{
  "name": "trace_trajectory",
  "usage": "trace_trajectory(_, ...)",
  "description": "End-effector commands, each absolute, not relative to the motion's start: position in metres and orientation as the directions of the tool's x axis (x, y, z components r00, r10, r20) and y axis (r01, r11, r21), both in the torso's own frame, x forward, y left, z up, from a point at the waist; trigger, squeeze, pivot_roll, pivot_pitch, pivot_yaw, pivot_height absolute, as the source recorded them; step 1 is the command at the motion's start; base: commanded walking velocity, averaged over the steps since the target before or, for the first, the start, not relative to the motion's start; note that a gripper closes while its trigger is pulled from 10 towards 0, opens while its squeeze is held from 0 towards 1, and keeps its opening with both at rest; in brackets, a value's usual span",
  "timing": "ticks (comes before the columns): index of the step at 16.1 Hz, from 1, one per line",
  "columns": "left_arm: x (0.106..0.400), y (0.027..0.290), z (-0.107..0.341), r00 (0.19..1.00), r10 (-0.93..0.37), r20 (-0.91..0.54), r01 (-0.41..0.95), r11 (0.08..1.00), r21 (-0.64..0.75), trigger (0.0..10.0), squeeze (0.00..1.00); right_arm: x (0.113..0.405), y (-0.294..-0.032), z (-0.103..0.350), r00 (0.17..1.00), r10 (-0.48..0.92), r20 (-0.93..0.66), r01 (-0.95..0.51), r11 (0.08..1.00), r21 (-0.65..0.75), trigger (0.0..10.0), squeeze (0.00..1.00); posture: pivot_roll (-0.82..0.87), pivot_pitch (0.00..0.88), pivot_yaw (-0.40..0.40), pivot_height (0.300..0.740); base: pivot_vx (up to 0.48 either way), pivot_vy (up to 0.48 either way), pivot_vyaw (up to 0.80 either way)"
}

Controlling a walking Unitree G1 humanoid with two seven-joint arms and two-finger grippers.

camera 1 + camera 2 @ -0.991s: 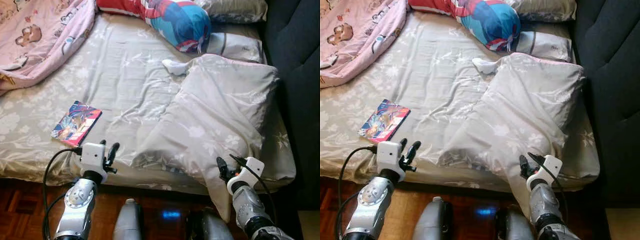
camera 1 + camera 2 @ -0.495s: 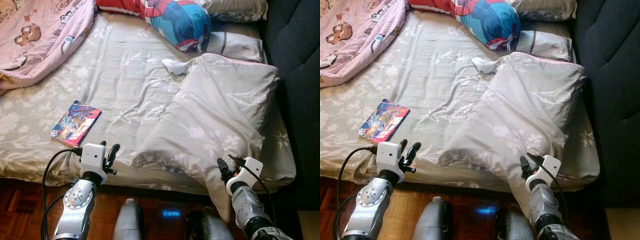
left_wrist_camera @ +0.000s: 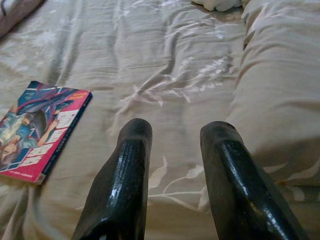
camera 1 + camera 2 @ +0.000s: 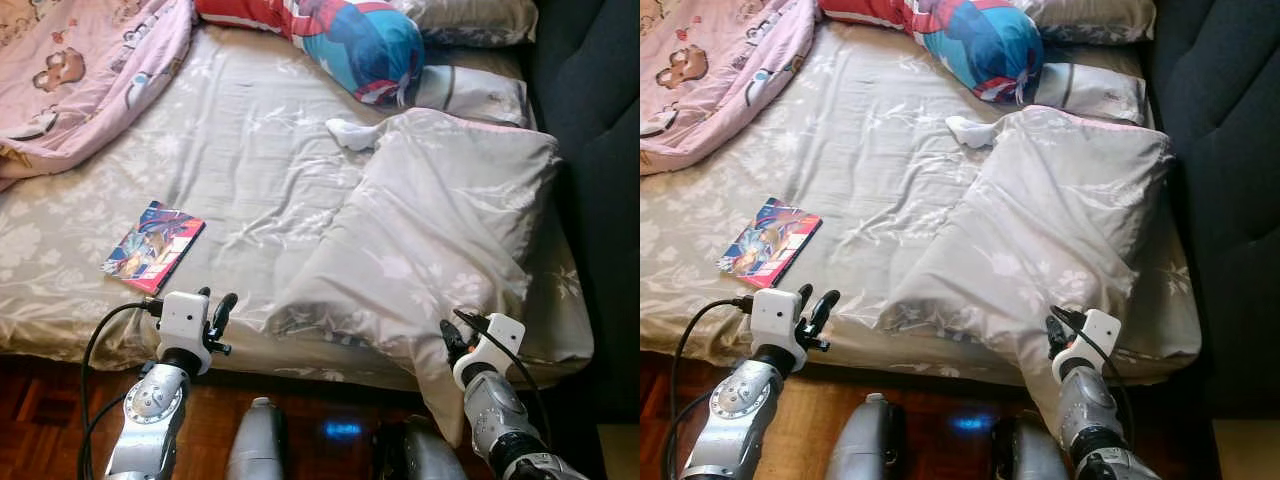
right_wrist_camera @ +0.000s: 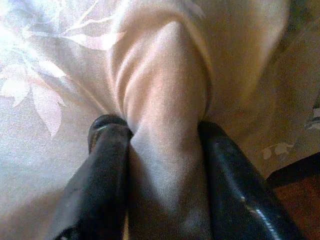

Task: Clean up the room

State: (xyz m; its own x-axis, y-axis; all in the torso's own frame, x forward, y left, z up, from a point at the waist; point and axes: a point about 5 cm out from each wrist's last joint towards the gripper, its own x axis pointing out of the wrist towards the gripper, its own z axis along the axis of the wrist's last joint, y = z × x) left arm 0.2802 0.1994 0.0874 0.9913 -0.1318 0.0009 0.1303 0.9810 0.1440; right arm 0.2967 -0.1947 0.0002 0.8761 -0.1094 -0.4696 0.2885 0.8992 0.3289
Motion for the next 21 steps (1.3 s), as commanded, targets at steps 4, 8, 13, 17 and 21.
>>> trace_trajectory(4,0.276,0.207,0.084,0.993,-0.112,-0.027,0.115,0.981,0.155,10.0,0.00,0.273,-0.199,-0.024,0.781,-0.139,-0.609,0.356,0.900,0.252,0.0,0.00,0.22,0.294,0.079,0.660,0.000,0.000,0.00)
trace_trajectory(8,0.277,0.209,0.084,0.994,-0.106,-0.027,0.109,0.982,0.157,10.0,0.00,0.279,-0.248,-0.006,0.760,-0.312,-0.570,0.464,0.875,0.139,0.0,0.00,0.20,0.280,0.082,0.660,0.000,0.000,0.00)
trace_trajectory(13,0.278,0.207,0.081,0.994,-0.107,-0.035,0.111,0.983,0.150,10.0,0.00,0.279,-0.355,0.062,0.690,-0.632,-0.352,0.667,0.744,-0.029,0.0,0.00,0.16,0.276,0.080,0.660,0.000,0.000,0.00)
trace_trajectory(17,0.278,0.207,0.079,0.994,-0.104,-0.037,0.108,0.984,0.139,10.0,0.00,0.253,-0.413,0.101,0.557,-0.807,-0.195,0.813,0.578,-0.071,0.0,0.00,0.15,0.276,0.076,0.660,0.000,0.000,0.00)
trace_trajectory(21,0.278,0.206,0.076,0.993,-0.105,-0.052,0.112,0.984,0.140,10.0,0.00,0.254,-0.386,0.066,0.667,-0.672,-0.323,0.712,0.703,0.007,10.0,0.00,0.15,0.277,0.079,0.660,0.000,0.000,0.00)
